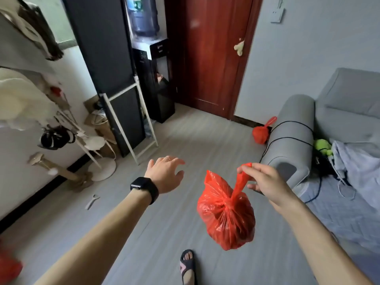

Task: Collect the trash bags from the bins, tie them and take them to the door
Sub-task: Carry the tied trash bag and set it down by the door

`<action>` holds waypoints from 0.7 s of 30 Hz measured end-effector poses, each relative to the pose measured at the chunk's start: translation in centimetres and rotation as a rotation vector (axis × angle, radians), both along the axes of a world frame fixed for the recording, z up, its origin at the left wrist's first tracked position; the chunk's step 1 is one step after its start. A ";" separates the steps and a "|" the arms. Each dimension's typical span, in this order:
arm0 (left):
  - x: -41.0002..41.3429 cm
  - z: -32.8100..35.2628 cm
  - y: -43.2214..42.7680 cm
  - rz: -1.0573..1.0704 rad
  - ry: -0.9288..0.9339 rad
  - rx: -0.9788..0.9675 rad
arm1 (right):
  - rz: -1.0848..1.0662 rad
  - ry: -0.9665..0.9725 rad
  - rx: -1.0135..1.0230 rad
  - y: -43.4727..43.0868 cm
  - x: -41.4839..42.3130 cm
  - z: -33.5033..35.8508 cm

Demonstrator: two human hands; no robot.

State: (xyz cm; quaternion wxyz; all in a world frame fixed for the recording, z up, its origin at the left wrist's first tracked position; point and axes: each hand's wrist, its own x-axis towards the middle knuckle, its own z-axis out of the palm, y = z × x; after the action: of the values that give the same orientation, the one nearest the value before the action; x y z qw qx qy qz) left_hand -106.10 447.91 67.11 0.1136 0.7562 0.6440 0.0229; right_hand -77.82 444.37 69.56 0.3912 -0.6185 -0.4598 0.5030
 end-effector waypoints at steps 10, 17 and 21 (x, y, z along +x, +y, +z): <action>7.1 -0.4 27.4 -0.155 0.014 -0.069 | -0.115 -0.025 -0.047 23.1 4.8 0.4; 13.3 -2.6 45.0 -0.173 0.046 -0.088 | -0.114 0.010 -0.066 40.7 10.1 -2.9; 16.7 -2.6 54.6 -0.108 0.022 -0.126 | -0.106 0.014 -0.091 51.1 14.0 -3.6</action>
State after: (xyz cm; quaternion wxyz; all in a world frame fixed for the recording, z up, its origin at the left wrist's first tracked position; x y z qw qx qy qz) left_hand -89.44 502.54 64.47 0.1547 0.7814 0.6037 -0.0322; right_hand -63.86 495.51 65.96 0.3918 -0.6557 -0.4002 0.5064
